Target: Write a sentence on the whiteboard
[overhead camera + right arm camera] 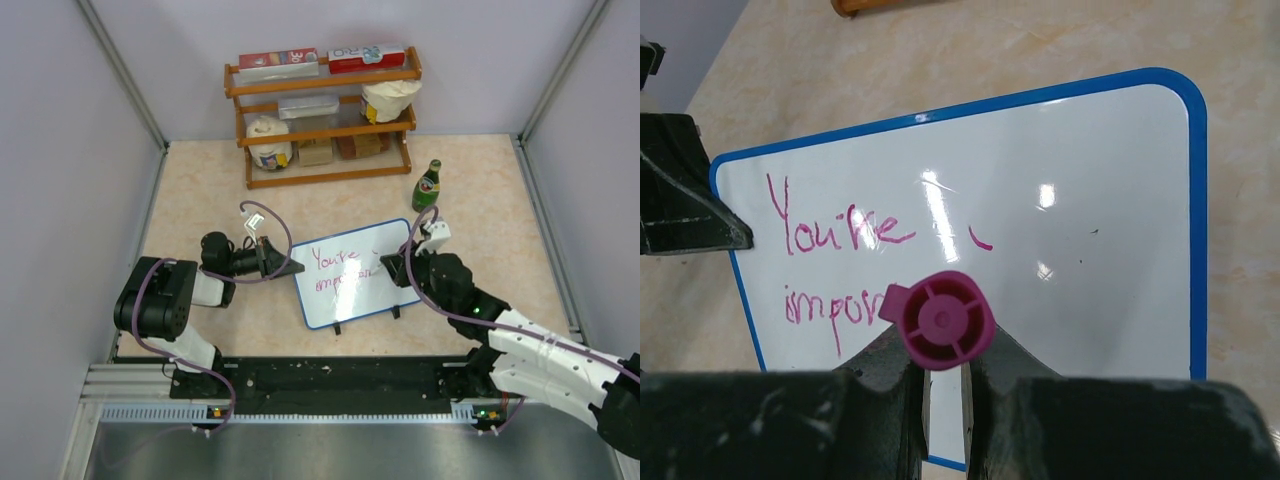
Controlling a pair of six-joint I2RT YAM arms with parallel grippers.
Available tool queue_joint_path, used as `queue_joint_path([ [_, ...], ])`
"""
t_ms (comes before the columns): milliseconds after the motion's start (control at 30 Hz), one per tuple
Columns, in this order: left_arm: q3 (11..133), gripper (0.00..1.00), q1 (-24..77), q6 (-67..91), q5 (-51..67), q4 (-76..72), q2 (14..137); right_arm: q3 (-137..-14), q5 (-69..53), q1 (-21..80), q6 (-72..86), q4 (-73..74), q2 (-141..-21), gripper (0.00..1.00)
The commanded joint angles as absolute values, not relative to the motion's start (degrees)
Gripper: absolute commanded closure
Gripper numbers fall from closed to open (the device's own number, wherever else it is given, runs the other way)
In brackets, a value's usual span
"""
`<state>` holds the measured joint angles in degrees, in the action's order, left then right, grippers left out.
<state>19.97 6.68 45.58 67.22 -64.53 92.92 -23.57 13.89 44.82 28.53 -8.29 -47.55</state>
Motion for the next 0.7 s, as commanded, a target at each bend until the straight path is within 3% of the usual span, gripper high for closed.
queue_joint_path([
  [0, 19.78, 1.00, 5.80, 42.71, 64.25, -67.32, 93.69, -27.16, 14.68, 44.30, 27.42, -10.11, -46.14, 1.00],
  [667, 19.78, 1.00, 5.80, 42.71, 64.34, -67.32, 93.60, -25.84, 16.43, 42.54, 28.13, -11.61, -50.19, 1.00],
])
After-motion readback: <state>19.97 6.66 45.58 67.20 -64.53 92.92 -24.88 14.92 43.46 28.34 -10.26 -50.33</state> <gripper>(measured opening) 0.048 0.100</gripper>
